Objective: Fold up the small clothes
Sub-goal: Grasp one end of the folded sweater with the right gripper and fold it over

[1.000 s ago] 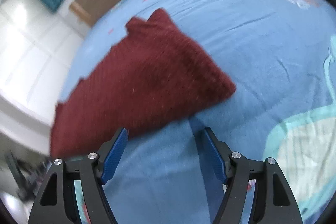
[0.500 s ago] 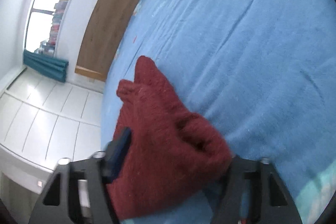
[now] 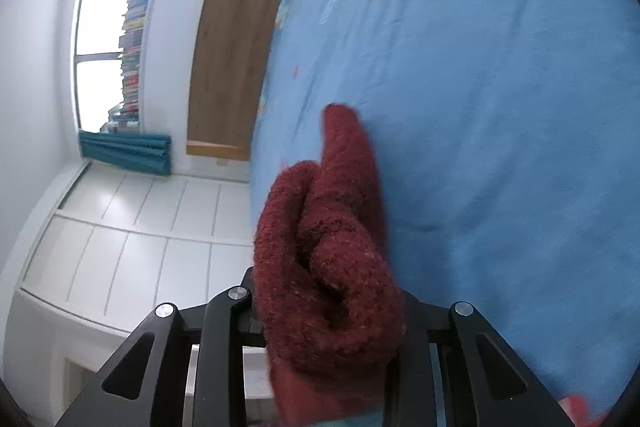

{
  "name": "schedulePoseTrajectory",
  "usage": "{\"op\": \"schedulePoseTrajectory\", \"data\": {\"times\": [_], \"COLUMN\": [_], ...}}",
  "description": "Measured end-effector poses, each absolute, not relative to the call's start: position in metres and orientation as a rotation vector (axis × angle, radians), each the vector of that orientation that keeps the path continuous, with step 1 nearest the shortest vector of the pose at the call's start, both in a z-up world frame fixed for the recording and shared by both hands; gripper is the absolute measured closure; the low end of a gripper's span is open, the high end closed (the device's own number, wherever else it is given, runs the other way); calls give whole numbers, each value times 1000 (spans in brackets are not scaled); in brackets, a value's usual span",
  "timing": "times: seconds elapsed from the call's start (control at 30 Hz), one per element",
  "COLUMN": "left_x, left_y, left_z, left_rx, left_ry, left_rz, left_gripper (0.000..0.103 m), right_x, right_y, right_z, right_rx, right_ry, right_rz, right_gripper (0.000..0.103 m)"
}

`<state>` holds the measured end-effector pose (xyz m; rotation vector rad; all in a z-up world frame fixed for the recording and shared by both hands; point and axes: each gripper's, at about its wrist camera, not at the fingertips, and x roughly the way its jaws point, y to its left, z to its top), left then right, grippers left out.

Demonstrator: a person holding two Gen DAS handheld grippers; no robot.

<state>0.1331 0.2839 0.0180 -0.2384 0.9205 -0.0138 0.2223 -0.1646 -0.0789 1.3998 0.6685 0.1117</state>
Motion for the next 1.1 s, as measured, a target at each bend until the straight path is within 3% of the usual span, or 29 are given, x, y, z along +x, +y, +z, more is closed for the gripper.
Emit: {"op": "schedulePoseTrajectory", "data": {"times": [0.33, 0.6, 0.73, 0.93, 1.1], "left_x": [114, 102, 97, 84, 83], "left_y": [333, 379, 395, 414, 420], "left_z": [26, 25, 20, 17, 16], "left_rx": [-337, -399, -434, -469, -476], "left_ry": [906, 900, 911, 917, 926], "left_rz": [36, 92, 117, 140, 145], "left_gripper": [22, 22, 22, 22, 22], "right_x": [300, 353, 354, 319, 305], "right_y": [-58, 77, 152, 259, 273], "right_z": [-25, -7, -2, -8, 1], "right_rx": [1383, 1176, 955, 238, 132], "right_ry": [762, 906, 982, 1044, 1004], "right_rz": [283, 433, 538, 499, 474], "right_gripper": [75, 75, 75, 74, 69]}}
